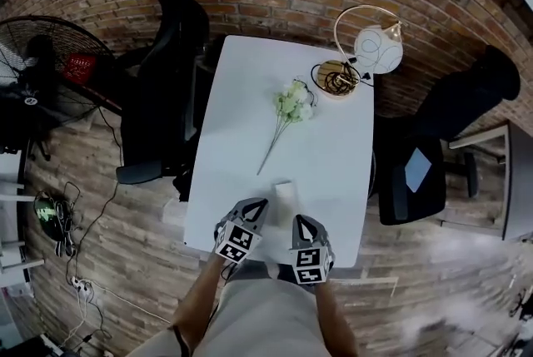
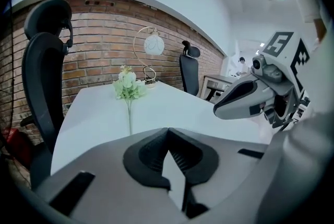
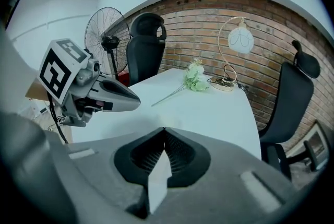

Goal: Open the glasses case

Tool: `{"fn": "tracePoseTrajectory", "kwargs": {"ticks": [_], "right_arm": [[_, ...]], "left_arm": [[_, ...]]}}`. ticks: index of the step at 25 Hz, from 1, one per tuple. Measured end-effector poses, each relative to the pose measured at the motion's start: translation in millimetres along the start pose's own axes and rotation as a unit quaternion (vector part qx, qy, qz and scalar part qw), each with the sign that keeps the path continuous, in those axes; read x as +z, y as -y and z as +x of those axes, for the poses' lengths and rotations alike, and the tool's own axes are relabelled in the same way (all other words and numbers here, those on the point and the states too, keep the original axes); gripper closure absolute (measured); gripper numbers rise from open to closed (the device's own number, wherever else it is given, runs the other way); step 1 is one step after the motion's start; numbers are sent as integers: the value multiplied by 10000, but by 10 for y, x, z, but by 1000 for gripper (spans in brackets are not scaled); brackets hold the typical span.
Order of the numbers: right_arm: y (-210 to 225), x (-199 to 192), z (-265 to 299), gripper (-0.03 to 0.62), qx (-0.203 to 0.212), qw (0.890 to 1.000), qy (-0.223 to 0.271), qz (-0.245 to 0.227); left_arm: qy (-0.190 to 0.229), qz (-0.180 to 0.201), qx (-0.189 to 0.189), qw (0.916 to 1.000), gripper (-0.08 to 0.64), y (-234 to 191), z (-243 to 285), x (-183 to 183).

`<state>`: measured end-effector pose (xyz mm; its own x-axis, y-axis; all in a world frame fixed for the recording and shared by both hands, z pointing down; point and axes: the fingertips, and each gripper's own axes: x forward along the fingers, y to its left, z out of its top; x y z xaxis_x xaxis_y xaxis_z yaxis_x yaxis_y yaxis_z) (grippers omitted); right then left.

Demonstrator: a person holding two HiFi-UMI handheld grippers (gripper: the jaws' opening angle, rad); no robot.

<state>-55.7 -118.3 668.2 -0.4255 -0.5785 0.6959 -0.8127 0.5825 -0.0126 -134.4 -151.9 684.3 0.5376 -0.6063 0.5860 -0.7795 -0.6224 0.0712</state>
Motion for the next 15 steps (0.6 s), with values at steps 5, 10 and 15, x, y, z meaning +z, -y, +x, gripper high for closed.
{"fn": "tracePoseTrajectory", "kwargs": {"ticks": [5, 10, 15], "right_arm": [[-12, -14, 74, 586, -171, 9998, -82, 51], [-49, -75, 156, 581, -278, 9994, -133, 132], [-68, -134, 178, 580, -312, 9991, -202, 201]], "left_arm": [[-202, 161, -256, 9993, 555, 1, 119, -107], [-328, 296, -417, 9982, 555, -3, 200, -196], [-433, 384, -526, 9969, 555, 24, 257, -256]]}}
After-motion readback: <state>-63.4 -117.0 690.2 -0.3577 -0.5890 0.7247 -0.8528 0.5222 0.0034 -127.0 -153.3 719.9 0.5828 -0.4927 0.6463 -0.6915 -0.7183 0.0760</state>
